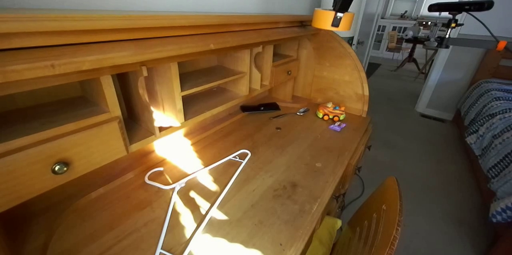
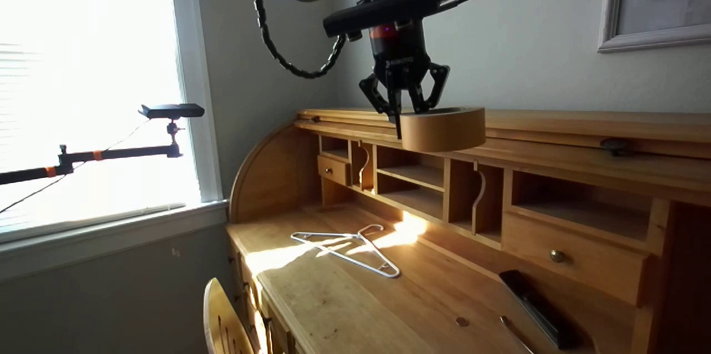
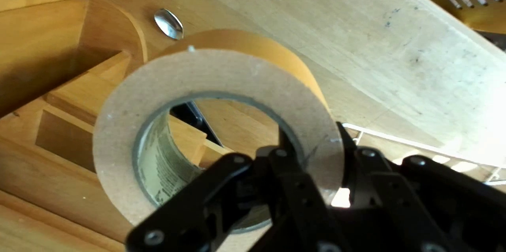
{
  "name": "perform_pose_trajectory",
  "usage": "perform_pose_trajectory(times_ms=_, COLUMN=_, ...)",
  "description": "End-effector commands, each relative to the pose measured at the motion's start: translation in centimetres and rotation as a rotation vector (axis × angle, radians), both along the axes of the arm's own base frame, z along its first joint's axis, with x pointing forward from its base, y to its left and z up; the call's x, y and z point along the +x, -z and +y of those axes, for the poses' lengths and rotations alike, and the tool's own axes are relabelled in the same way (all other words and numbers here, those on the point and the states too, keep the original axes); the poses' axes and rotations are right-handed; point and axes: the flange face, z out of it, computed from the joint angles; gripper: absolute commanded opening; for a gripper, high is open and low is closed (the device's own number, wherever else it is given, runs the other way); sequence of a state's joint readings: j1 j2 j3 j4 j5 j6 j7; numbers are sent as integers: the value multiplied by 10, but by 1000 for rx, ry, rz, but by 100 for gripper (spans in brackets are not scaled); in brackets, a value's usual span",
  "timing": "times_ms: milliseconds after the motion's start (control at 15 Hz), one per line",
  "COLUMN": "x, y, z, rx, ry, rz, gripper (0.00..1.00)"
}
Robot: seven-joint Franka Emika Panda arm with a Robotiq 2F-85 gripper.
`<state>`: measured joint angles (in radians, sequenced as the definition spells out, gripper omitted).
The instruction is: Put the tape on the top surface of the desk
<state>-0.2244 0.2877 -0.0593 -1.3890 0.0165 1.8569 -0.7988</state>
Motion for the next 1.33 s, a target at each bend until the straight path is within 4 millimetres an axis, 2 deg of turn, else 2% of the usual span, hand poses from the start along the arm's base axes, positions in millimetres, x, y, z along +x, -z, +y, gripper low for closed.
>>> perform_pose_trajectory(times_ms=0, x=26, y=-10, z=13, rx=-16, ry=-92, rz=75, gripper=7)
perform_pose_trajectory(times_ms=467, x=68, y=-20, z=20, rx=-38, ry=-104, rz=-4, gripper=7)
perform_pose_trajectory(times_ms=933, x=88, y=-45, z=31, rx=-18, ry=-105, rz=-127, gripper=7)
perform_pose_trajectory(times_ms=1000, x=81, y=-39, z=29, rx=-36, ry=-119, rz=-95, gripper=26)
perform_pose_trajectory(times_ms=1267, x=88, y=-41, z=30, rx=-36, ry=-115, rz=-123, gripper=26)
